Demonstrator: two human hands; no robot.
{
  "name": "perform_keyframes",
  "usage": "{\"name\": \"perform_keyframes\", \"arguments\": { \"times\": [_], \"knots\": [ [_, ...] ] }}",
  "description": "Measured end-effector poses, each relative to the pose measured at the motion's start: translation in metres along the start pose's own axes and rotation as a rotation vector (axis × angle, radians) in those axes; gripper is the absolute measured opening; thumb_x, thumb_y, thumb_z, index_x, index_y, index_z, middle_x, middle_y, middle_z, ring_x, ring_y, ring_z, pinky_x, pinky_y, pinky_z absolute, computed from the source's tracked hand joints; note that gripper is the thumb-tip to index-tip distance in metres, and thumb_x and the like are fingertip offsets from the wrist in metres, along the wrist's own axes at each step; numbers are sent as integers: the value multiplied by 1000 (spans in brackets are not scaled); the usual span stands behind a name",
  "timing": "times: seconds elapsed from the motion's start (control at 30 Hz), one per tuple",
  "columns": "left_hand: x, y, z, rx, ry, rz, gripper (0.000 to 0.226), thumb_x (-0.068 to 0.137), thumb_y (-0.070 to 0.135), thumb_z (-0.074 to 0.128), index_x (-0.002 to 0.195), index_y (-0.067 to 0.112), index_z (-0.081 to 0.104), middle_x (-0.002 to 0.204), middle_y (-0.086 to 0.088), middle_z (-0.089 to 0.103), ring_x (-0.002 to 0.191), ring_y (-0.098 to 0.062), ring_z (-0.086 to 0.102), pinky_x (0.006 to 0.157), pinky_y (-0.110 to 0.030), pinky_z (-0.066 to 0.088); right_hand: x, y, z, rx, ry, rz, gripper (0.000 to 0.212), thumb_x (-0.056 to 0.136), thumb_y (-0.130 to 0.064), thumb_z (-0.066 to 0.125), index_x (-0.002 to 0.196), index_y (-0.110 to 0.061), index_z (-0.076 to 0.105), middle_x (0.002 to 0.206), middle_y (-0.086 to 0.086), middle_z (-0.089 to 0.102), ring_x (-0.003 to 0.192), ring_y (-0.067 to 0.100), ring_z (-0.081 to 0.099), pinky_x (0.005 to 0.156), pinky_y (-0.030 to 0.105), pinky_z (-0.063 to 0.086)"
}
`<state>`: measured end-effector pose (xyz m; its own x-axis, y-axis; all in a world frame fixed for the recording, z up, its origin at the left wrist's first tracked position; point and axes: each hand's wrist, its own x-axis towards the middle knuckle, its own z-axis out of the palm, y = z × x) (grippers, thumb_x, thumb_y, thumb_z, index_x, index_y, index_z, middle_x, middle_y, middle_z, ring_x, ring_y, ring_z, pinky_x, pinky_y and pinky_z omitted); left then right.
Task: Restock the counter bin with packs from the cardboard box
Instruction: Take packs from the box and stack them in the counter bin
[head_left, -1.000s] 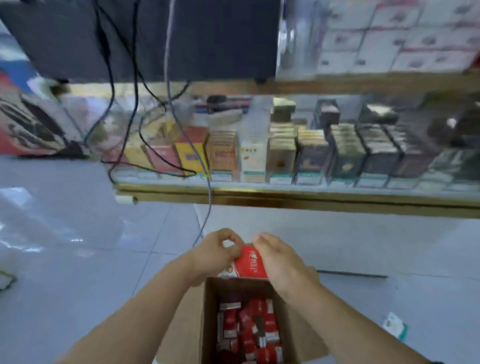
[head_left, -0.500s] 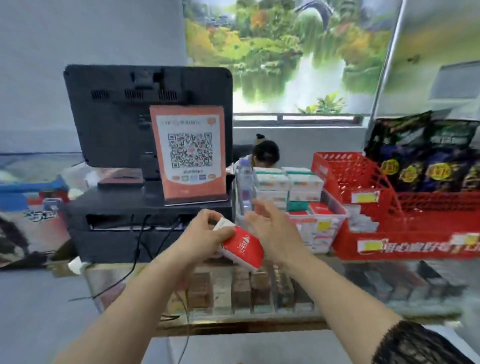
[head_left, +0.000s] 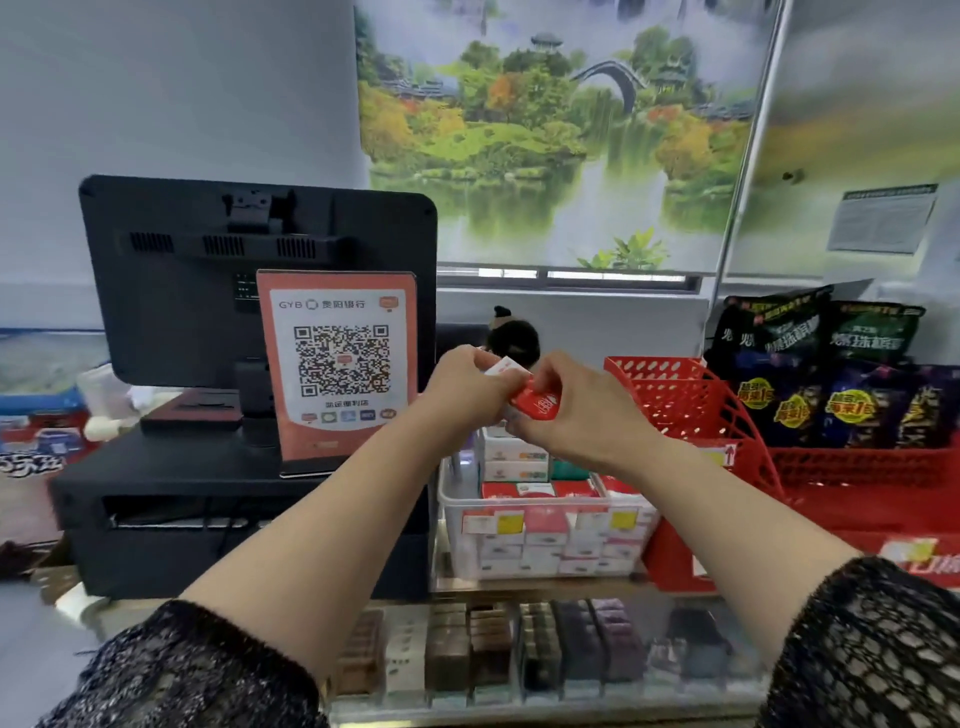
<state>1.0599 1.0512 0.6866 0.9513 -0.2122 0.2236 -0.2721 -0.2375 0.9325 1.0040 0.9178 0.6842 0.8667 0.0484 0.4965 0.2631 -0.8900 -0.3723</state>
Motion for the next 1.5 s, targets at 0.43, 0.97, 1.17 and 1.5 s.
{"name": "perform_keyframes", "arguments": {
  "times": [0.43,0.97,1.17,1.5],
  "knots": [
    [29,7,-15,108,312,133,22,96,36,48,106,20,60,98,3,63,93,-15,61,90,-43,52,47,116,76,-391,-443,479,55,84,-47,58,125,-10,54,124,9,58,108,28,57,85,33,49],
    [25,-8,-29,147,387,124,15,95,22,51,103,18,63,91,7,63,89,-10,61,87,-39,55,54,137,120,-467,-481,636,50,81,-36,63,127,-18,55,130,8,55,114,26,56,84,32,50],
    [24,-10,-27,139,371,137,13,95,20,52,102,18,63,87,9,62,85,-8,60,85,-37,56,56,137,118,-529,-540,655,51,84,-37,64,131,-19,53,134,5,53,120,25,53,89,34,49],
    [16,-20,-34,99,361,108,12,95,19,51,99,19,62,84,7,60,78,-8,58,76,-32,55,45,108,83,-445,-392,623,70,90,-66,39,130,-10,53,131,12,54,116,30,54,86,35,45]
  ]
}}
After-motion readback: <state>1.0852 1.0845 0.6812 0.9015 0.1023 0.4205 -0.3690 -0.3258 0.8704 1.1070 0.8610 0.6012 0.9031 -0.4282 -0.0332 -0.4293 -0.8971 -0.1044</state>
